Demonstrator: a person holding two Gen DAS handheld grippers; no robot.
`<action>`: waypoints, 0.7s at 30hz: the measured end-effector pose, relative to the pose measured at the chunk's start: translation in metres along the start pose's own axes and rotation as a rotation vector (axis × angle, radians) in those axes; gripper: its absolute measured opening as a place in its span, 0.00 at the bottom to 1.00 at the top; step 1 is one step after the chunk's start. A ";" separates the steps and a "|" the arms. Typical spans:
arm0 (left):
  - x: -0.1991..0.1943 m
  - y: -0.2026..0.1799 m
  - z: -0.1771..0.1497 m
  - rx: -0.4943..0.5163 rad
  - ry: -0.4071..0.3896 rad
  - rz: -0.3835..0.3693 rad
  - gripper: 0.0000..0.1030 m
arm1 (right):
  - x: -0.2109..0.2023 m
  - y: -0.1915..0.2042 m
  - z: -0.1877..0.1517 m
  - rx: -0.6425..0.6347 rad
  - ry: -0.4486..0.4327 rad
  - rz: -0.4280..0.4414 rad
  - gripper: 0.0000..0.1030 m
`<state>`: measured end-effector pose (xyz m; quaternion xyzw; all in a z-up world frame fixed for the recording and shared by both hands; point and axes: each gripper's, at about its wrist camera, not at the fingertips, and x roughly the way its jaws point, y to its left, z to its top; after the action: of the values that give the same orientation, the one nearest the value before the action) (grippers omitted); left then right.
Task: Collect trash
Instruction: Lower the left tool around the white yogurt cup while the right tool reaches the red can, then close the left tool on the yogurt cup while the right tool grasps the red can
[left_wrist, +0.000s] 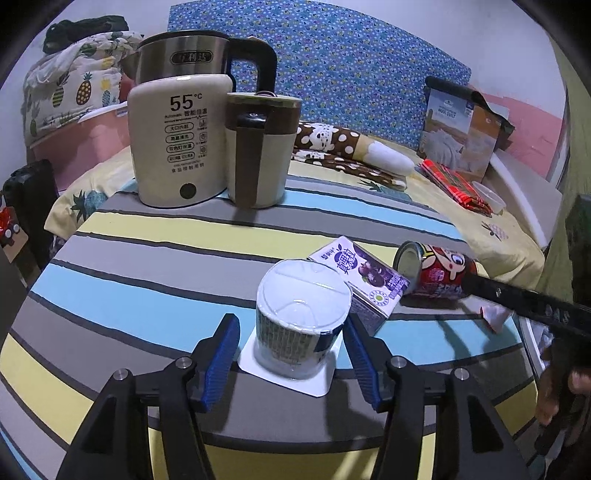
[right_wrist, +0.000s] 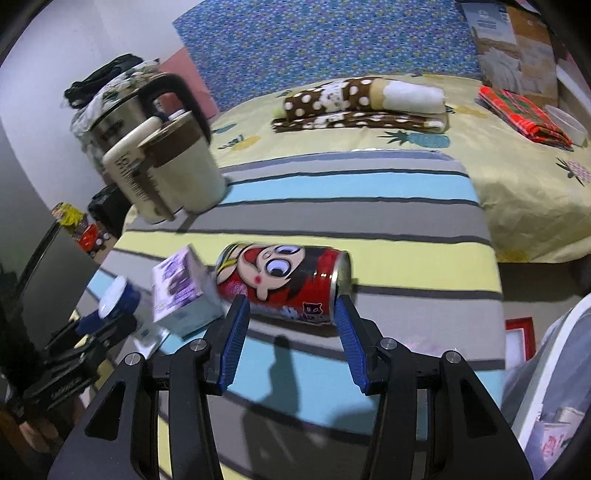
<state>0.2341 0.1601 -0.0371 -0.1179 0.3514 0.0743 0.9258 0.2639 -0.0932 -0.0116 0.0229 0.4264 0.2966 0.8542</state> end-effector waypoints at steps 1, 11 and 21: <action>-0.001 0.001 0.000 -0.003 -0.004 0.000 0.56 | -0.002 0.004 -0.003 -0.006 0.004 0.015 0.49; -0.006 0.004 0.000 -0.001 -0.021 -0.015 0.56 | -0.029 0.030 -0.014 -0.121 -0.054 0.037 0.49; 0.008 0.005 0.003 0.007 0.002 -0.020 0.56 | 0.011 0.012 0.003 -0.147 -0.006 -0.036 0.59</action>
<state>0.2410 0.1662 -0.0408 -0.1182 0.3512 0.0638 0.9266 0.2651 -0.0766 -0.0139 -0.0468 0.4011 0.3117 0.8601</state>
